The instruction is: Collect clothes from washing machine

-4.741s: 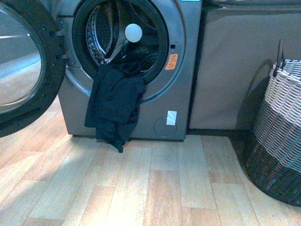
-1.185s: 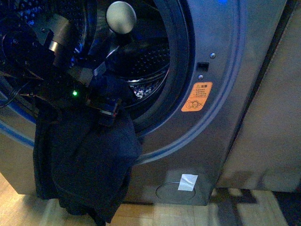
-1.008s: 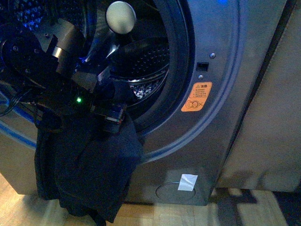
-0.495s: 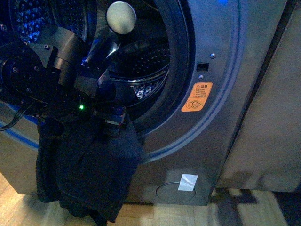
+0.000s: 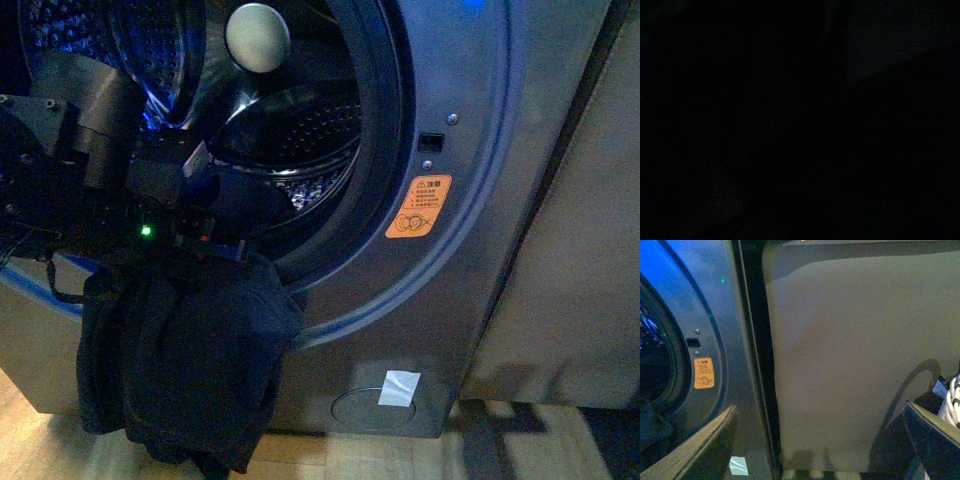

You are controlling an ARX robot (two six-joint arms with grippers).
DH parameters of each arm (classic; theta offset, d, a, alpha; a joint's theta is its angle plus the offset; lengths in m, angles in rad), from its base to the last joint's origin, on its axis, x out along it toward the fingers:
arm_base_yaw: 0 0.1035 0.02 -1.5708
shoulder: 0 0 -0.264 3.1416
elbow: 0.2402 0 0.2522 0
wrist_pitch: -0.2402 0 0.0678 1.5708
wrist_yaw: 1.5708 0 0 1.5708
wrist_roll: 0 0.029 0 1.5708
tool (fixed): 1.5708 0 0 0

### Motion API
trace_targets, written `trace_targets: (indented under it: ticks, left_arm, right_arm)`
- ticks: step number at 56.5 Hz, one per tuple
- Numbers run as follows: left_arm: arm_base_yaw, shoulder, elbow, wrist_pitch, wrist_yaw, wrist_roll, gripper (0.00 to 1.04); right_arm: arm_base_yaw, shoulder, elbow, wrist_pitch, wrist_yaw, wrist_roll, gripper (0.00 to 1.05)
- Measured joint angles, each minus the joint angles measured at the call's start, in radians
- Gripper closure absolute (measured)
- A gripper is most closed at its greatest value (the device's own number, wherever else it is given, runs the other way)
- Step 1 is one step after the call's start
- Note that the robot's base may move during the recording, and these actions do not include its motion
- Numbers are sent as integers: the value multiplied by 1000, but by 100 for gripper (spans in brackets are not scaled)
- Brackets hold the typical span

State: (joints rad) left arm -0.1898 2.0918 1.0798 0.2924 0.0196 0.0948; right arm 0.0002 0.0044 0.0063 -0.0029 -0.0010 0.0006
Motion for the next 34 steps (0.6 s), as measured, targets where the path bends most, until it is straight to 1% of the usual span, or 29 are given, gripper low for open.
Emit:
trace_targets:
  ticks: [3, 8, 23, 31, 34]
  left_arm:
    - [0, -40, -42, 12, 27, 2, 95]
    - [-2, -111, -106, 33, 53, 12, 97]
    - [12, -385, -274, 61, 151, 26, 98]
    - [70, -609, -362, 32, 244, 35, 98]
    - [87, -658, -375, 25, 263, 36, 98]
  right_arm:
    - [0, 0, 0, 0, 0, 0, 7]
    - [0, 0, 0, 0, 0, 0, 7]
    - [0, 0, 0, 0, 0, 0, 7]
    - [0, 0, 0, 0, 0, 0, 7]
    - [0, 0, 0, 0, 0, 0, 7]
